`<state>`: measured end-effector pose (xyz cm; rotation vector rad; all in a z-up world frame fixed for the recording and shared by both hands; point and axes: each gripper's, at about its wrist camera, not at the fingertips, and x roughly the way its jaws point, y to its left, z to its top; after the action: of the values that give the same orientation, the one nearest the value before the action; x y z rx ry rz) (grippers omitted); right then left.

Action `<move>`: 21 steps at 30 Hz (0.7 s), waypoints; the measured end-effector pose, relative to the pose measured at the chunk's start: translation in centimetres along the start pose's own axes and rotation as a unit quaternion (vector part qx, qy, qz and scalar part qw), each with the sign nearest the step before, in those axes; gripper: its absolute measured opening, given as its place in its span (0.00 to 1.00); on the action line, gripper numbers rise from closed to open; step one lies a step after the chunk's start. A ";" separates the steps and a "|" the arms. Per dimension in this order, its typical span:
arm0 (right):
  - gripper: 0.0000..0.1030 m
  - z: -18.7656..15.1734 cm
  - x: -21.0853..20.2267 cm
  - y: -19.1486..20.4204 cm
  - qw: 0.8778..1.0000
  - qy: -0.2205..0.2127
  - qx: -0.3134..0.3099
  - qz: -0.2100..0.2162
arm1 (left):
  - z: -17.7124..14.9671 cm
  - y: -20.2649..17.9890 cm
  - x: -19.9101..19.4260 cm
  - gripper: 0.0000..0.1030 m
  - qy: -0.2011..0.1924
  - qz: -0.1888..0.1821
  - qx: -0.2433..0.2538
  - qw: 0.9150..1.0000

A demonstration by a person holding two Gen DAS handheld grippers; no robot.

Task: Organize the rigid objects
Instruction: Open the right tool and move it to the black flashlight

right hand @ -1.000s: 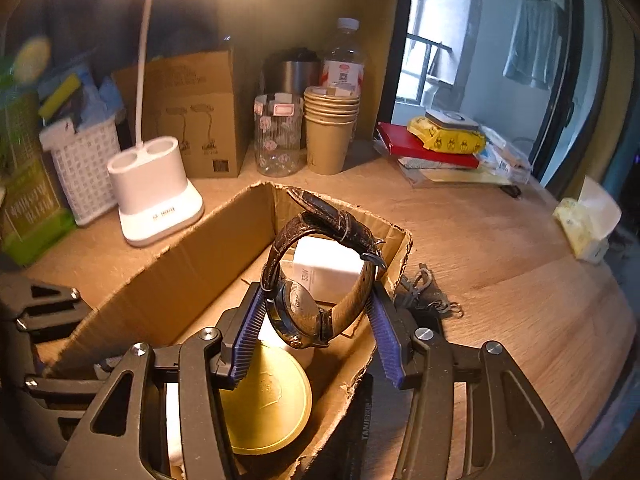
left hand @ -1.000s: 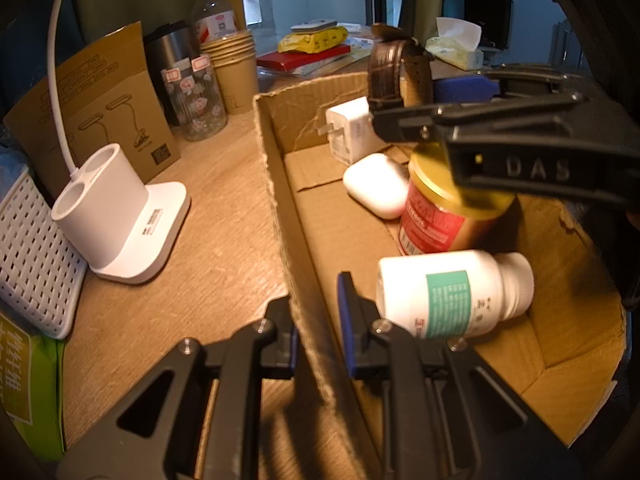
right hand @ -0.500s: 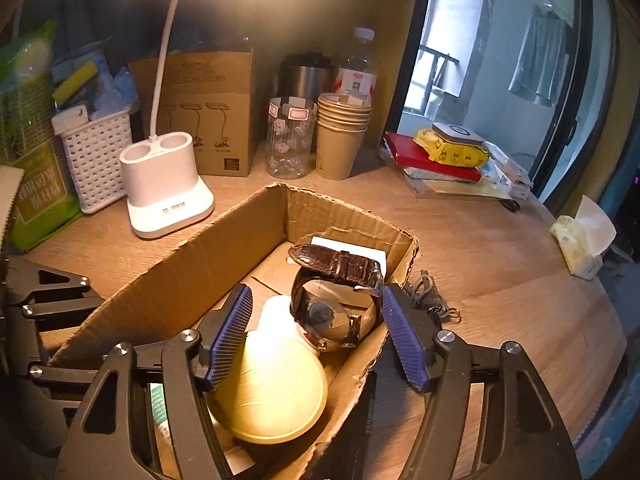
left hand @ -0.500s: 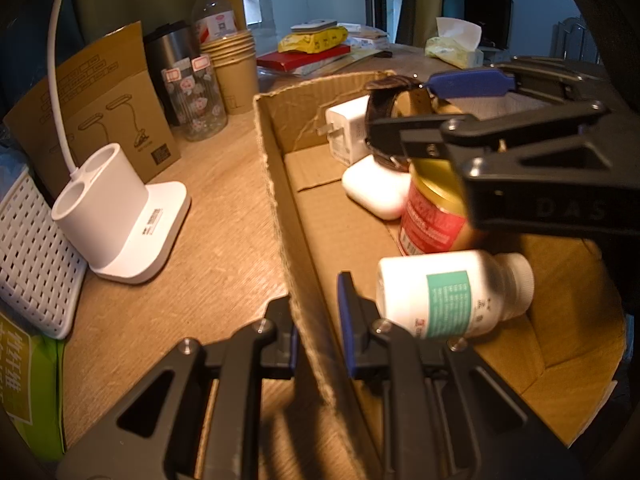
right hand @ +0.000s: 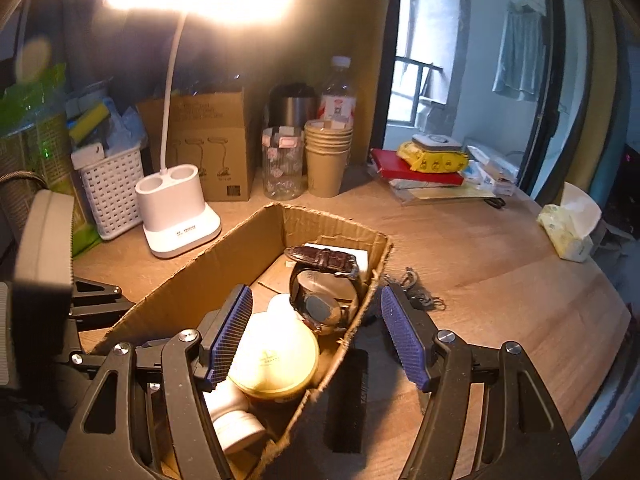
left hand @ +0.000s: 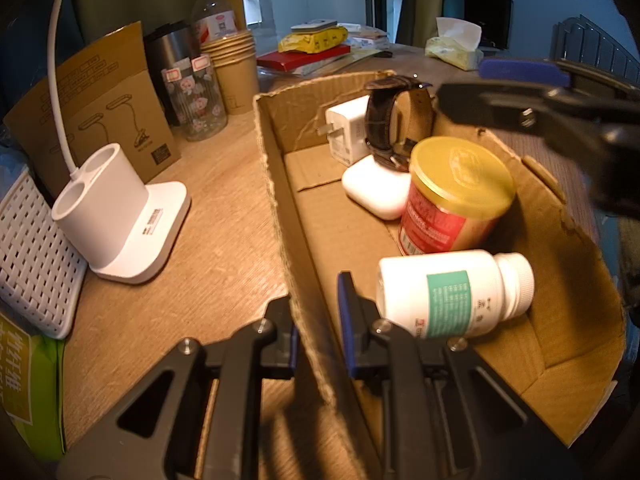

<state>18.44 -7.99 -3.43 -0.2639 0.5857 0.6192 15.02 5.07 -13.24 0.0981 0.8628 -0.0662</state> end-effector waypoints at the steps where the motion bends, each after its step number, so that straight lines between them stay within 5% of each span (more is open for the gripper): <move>1: 0.68 0.0 -0.4 -0.3 1.000 -0.004 0.007 0.000 | 0.0 0.0 0.0 0.17 0.000 0.000 0.000 1.000; 21: 0.68 -3.1 -3.4 -6.1 0.994 -0.013 0.104 -0.013 | 0.0 0.0 0.0 0.17 0.000 0.000 0.000 1.000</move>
<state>18.58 -15.67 -3.59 -0.0670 0.6153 0.5313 15.03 5.07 -13.25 0.0983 0.8627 -0.0661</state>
